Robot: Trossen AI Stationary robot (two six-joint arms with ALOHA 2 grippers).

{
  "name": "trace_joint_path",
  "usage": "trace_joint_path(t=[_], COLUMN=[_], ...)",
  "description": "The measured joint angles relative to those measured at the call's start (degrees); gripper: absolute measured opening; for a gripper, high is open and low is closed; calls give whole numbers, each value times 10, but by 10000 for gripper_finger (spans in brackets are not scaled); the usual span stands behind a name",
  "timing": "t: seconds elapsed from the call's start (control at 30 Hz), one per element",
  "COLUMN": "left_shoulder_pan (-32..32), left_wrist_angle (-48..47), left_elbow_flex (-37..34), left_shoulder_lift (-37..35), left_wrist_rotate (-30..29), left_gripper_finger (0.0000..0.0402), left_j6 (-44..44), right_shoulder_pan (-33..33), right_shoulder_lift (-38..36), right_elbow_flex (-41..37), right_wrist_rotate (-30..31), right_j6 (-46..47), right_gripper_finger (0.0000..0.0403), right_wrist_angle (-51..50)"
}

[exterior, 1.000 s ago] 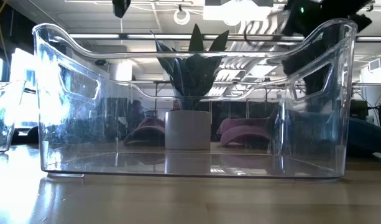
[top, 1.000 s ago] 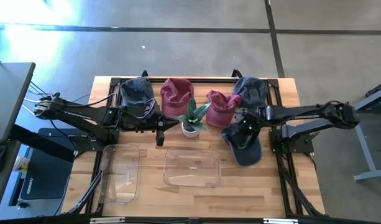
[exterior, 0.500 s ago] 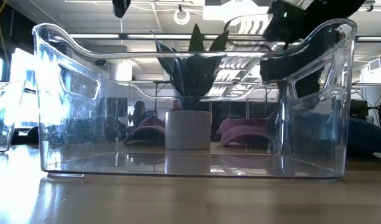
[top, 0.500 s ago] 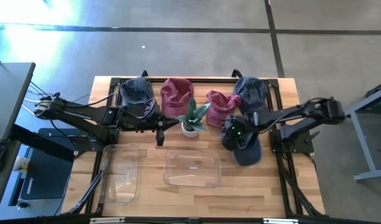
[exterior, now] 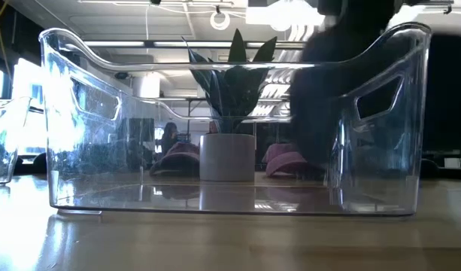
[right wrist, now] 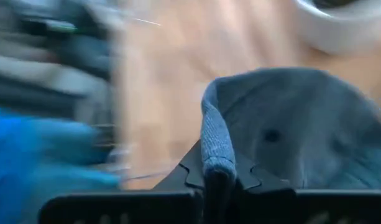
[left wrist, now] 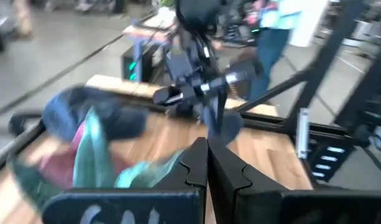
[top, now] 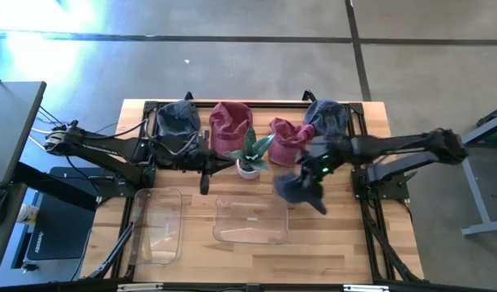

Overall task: Pick & Place hat
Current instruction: Put the bottom blue cap into the left transparent bin

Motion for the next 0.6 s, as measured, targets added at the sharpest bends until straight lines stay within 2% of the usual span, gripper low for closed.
trace_joint_path(t=[0.13,0.37,0.47,0.6], left_shoulder_pan=[0,0,8,12], left_wrist_angle=[1,-3,6,-17], left_elbow_flex=[43,164,228,302], left_shoulder_lift=[27,94,137,171], left_wrist_rotate=[34,117,171,204], left_gripper_finger=[0,7,37,113], left_j6=[67,153,183,180], right_shoulder_pan=[-1,-5,-5,-5], right_shoulder_lift=[-59,-66,-41,-2], right_elbow_flex=[51,118,143,173], right_wrist_rotate=[-64,-129,-157,-191], right_j6=[52,81,81,63], right_gripper_finger=[17,9,13,6], right_wrist_angle=[35,238,302,324])
